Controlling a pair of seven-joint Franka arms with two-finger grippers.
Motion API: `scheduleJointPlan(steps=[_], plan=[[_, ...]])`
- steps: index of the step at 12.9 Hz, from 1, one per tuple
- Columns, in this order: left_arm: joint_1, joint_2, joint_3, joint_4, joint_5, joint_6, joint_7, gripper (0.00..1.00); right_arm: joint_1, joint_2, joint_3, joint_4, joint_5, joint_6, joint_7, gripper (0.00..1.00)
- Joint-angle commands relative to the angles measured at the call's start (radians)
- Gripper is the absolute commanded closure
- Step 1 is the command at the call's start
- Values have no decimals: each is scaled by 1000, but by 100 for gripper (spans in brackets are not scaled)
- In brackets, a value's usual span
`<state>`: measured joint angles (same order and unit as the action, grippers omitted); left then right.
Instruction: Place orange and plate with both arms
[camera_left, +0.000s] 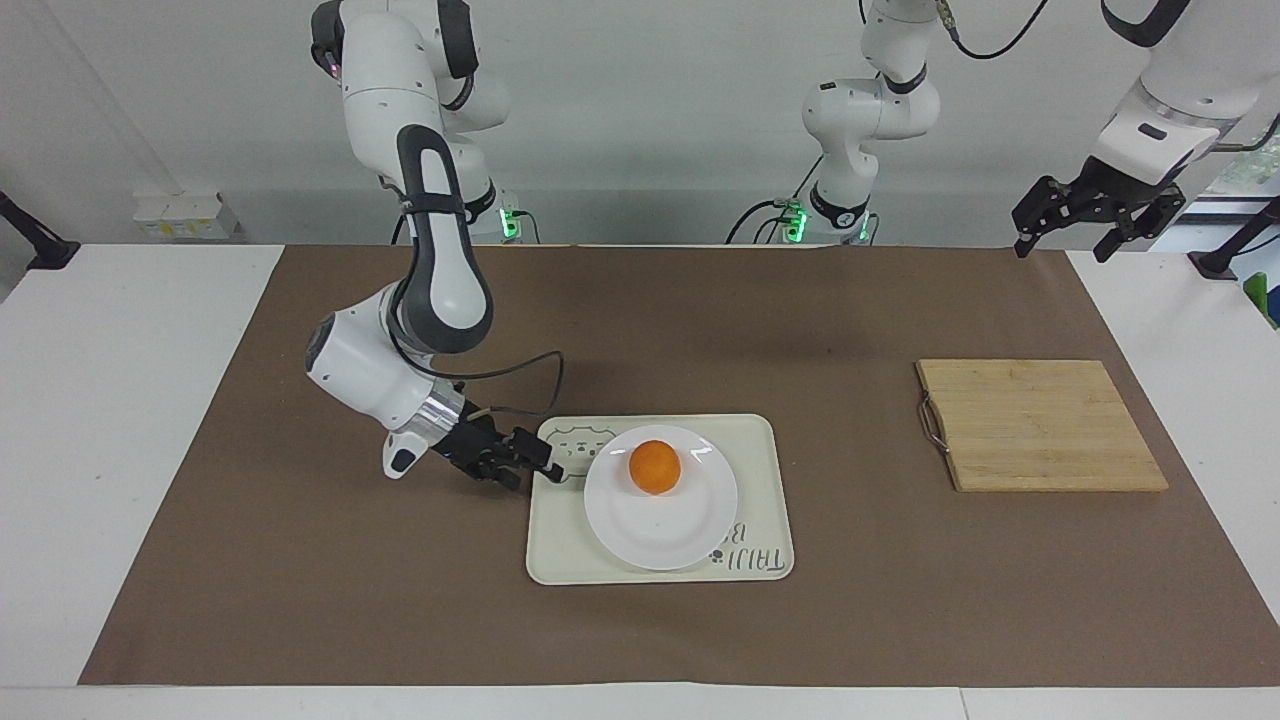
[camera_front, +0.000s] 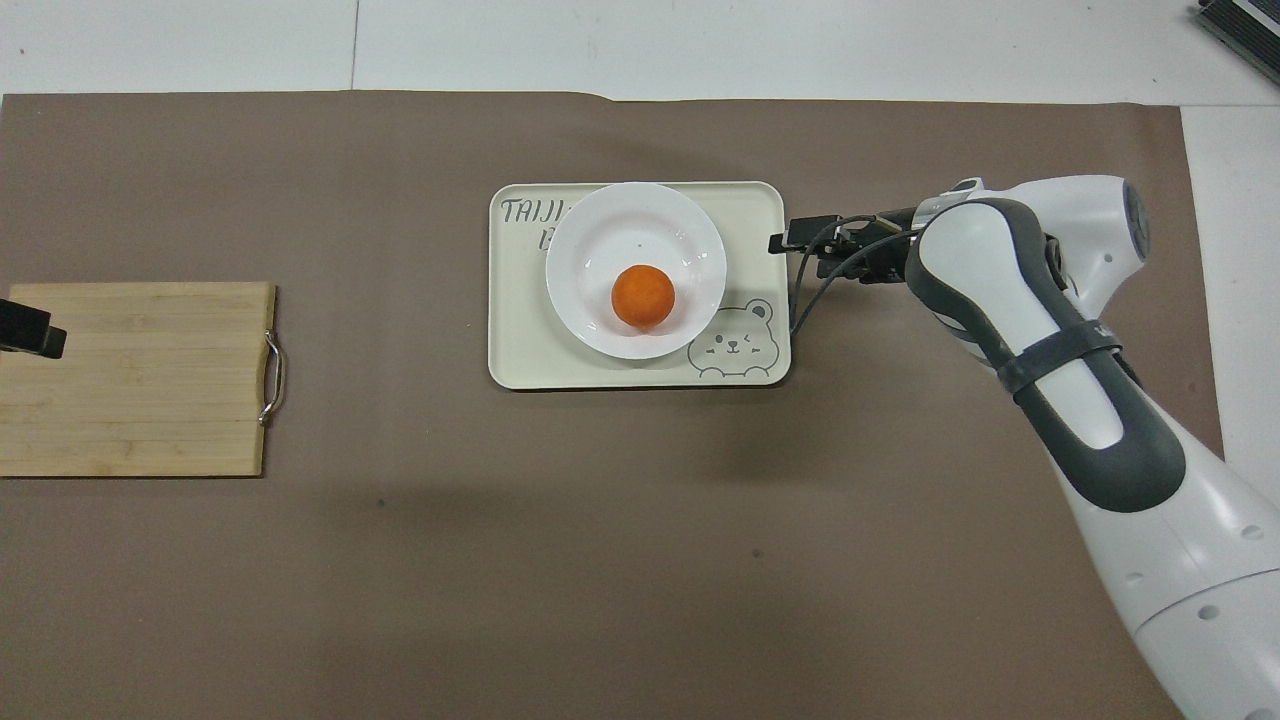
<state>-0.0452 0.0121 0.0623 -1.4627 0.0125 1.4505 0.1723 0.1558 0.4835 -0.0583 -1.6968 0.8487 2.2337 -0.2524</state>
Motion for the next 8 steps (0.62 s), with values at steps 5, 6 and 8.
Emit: scheduleJointPlan(steps=[5, 6, 8], plan=[[8, -20, -7, -21, 10, -7, 4, 0, -77, -183, -14, -7, -581, -107, 27, 0], [8, -20, -7, -19, 10, -7, 3, 0, -93, -215, -15, -7, -646, -144, 28, 0], [8, -20, -7, -19, 10, -7, 3, 0, -123, -276, -17, -6, -788, -236, 30, 0]])
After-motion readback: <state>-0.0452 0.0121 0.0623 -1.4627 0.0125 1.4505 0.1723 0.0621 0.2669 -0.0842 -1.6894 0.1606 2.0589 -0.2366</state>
